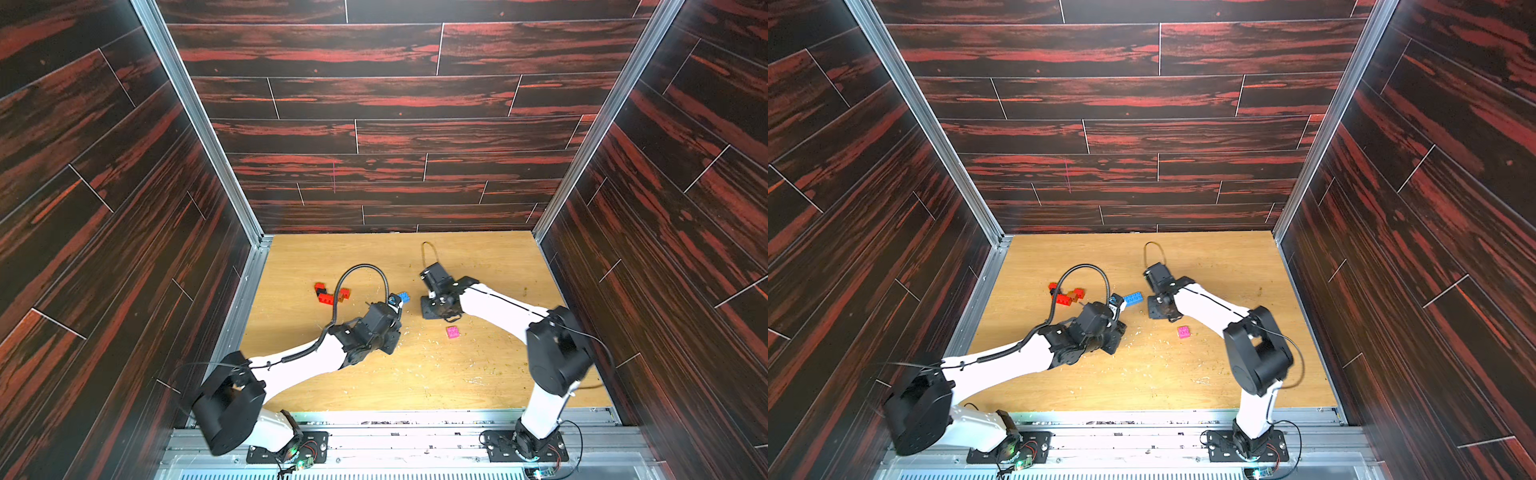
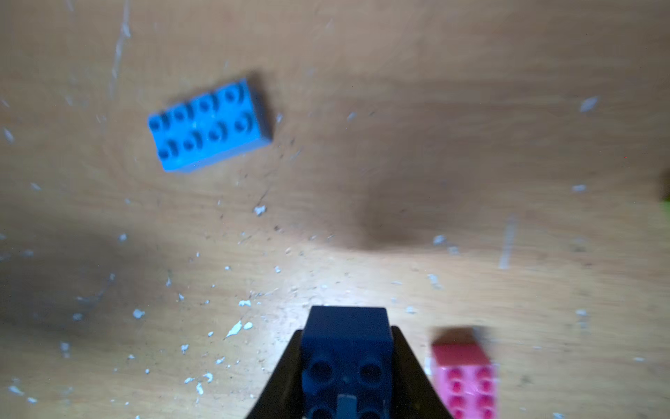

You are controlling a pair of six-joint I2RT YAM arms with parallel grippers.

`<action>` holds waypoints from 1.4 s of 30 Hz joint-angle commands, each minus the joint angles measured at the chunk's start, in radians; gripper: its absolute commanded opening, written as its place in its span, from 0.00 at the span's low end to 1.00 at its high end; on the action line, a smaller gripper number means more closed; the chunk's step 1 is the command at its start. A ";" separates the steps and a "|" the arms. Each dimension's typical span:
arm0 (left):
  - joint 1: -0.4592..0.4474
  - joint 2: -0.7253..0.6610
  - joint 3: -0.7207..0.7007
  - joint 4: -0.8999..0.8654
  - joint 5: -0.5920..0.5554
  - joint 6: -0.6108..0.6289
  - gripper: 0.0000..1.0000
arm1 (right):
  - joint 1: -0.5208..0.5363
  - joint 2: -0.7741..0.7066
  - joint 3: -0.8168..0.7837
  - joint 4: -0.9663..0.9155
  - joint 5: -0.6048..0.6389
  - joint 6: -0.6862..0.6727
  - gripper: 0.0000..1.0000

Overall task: Assemble the letter v with lego
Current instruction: Place the lego brick at the center of the board.

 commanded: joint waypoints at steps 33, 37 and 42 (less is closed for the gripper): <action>-0.002 -0.078 -0.087 -0.019 -0.041 -0.059 0.06 | 0.096 0.188 0.096 0.000 -0.021 0.373 0.45; -0.003 -0.069 -0.094 -0.013 -0.047 -0.064 0.06 | 0.097 0.110 0.053 0.086 0.002 0.365 0.67; -0.003 -0.055 -0.096 0.013 -0.036 -0.066 0.06 | 0.089 0.074 0.116 0.004 0.094 0.328 0.79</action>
